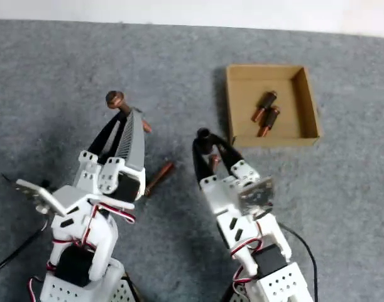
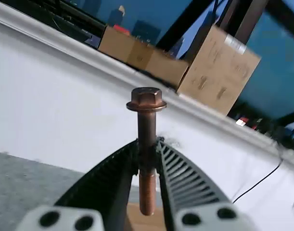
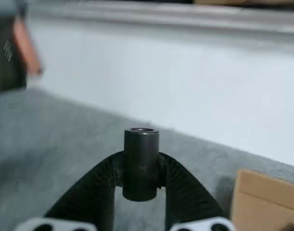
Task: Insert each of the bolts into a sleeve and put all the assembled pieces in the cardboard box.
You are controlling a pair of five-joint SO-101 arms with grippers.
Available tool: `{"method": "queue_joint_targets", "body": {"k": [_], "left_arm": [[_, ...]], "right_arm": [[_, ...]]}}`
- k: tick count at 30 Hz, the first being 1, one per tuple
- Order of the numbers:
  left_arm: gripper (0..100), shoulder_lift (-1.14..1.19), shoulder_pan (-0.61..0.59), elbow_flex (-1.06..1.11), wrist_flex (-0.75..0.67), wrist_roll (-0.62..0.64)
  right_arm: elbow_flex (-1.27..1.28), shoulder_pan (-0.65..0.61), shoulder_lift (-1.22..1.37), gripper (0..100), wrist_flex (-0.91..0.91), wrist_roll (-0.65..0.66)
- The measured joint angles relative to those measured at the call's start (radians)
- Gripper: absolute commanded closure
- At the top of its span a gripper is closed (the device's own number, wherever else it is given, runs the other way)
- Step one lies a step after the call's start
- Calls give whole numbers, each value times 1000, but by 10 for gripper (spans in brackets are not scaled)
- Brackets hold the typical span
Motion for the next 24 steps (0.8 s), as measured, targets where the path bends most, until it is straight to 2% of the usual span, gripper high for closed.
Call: {"method": "queue_joint_targets", "body": {"k": [3, 10, 24], "left_arm": [[989, -2, 11, -3, -3, 20], [989, -2, 164, 8, -3, 25], [989, 0, 186, 77, -3, 26]], "right_arm": [[0, -52, 0, 994, 34, 61], [0, -83, -2, 994, 35, 92], [0, -89, -2, 994, 35, 98]]}}
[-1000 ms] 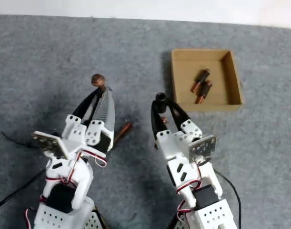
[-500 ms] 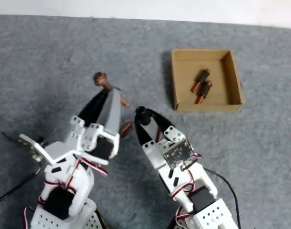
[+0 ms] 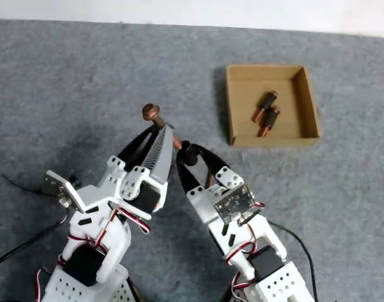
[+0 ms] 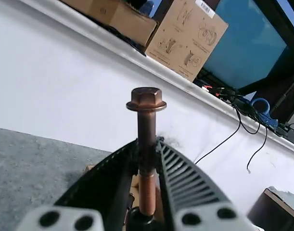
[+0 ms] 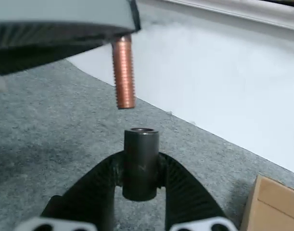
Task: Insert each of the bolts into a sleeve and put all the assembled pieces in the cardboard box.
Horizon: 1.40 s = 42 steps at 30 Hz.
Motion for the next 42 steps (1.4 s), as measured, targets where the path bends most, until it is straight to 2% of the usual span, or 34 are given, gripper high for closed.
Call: {"method": "queue_joint_targets", "body": {"k": [16, 24, 27, 37, 42], "left_arm": [[989, -2, 9, 38, -3, -3], [989, -3, 9, 110, -107, -2], [989, -3, 9, 117, -120, -48], [989, -3, 66, 117, -120, -83], [989, -12, 68, 110, -64, -83]], "right_arm": [[0, -11, 2, 994, 2, 2], [0, -43, 2, 994, 9, 2], [0, -43, 2, 994, 9, 2], [0, -9, 2, 994, 9, 2], [0, -2, 2, 994, 9, 3]]}}
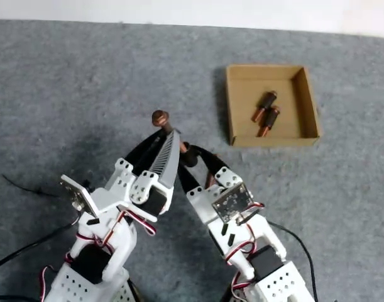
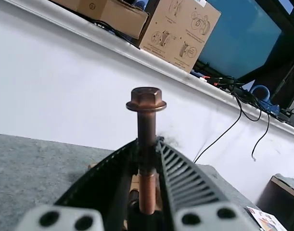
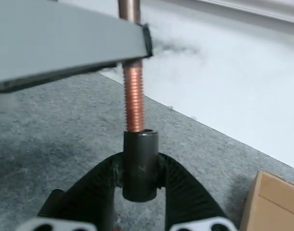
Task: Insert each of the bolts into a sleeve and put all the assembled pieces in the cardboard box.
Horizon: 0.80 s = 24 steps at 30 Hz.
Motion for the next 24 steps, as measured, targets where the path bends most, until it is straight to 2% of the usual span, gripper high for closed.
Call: {"method": "queue_joint_targets", "body": {"k": [4, 15, 24], "left_arm": [[989, -2, 0, -25, 54, 0], [989, -2, 0, -25, 58, 0], [989, 0, 0, 2, -11, 0]], "right_arm": [[0, 2, 0, 994, 0, 0], [0, 2, 0, 994, 0, 0], [0, 6, 0, 994, 0, 0]]}}
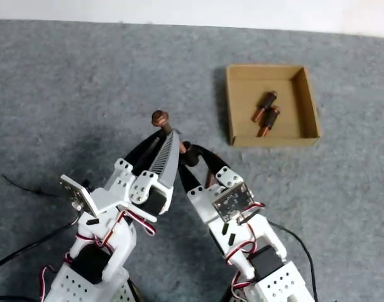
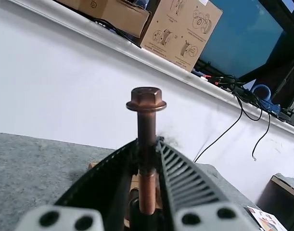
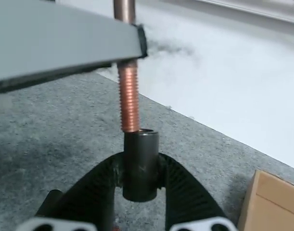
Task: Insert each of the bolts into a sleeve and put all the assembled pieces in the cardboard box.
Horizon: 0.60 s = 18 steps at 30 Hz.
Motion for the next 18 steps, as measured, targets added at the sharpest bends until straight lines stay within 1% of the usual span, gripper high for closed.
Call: {"method": "queue_joint_targets", "body": {"k": [8, 14, 18], "left_arm": [[989, 0, 0, 0, -2, 0], [989, 12, -20, 3, -2, 2], [989, 12, -20, 14, -2, 2]], "right_arm": [[0, 0, 0, 994, 0, 0], [0, -37, -2, 994, 0, 2], [0, -35, -2, 994, 0, 78]]}}
